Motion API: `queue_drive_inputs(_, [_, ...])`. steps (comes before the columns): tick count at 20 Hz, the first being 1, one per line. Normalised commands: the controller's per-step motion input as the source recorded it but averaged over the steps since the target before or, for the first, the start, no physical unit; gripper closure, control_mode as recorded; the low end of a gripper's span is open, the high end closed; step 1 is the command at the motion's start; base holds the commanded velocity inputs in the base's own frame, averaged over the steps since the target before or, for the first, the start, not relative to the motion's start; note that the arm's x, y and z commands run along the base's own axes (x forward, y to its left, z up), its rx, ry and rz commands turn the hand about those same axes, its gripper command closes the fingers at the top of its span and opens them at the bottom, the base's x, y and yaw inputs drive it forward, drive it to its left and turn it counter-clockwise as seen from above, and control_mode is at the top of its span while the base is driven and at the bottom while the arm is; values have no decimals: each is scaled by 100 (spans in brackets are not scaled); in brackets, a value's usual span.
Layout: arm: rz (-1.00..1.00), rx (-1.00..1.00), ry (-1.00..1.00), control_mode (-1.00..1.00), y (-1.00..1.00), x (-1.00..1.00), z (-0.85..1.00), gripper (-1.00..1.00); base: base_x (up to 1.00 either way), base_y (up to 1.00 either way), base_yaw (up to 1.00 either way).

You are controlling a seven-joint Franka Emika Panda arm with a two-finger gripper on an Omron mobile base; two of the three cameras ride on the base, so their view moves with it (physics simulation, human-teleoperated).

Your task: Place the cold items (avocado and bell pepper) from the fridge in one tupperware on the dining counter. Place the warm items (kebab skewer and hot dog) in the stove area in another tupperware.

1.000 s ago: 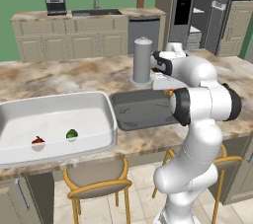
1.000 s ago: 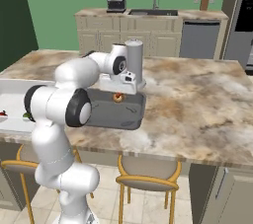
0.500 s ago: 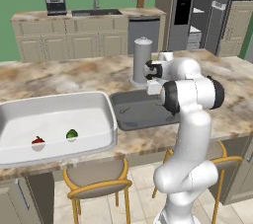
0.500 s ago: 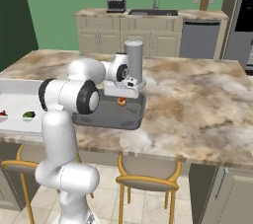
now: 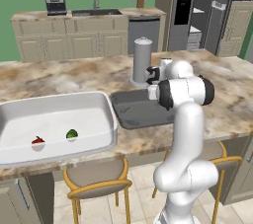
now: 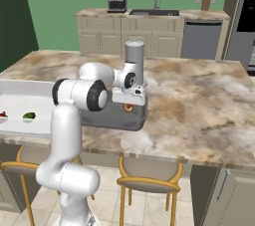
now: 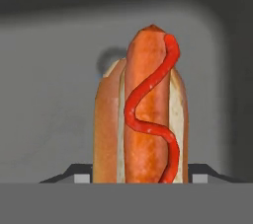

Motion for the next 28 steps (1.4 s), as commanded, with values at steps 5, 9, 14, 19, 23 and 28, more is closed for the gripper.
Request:
queue_drive_inputs(5, [0, 0, -1, -100, 0, 14, -34, 100, 0, 0, 0])
queue_drive_inputs(9, [0, -1, 0, -100, 12, 13, -14, 100, 0, 0, 0])
queue_drive_inputs(14, [0, 0, 0, -100, 14, 1, 0, 100, 0, 0, 0])
queue_drive_inputs(19, [-1, 0, 0, -100, 11, -2, 0, -100, 0, 0, 0])
queue_drive_inputs(23, [-8, 0, 0, -100, 0, -25, 0, -100, 0, 0, 0])
queue_drive_inputs(28, [-12, 0, 0, -100, 0, -49, 5, -100, 0, 0, 0])
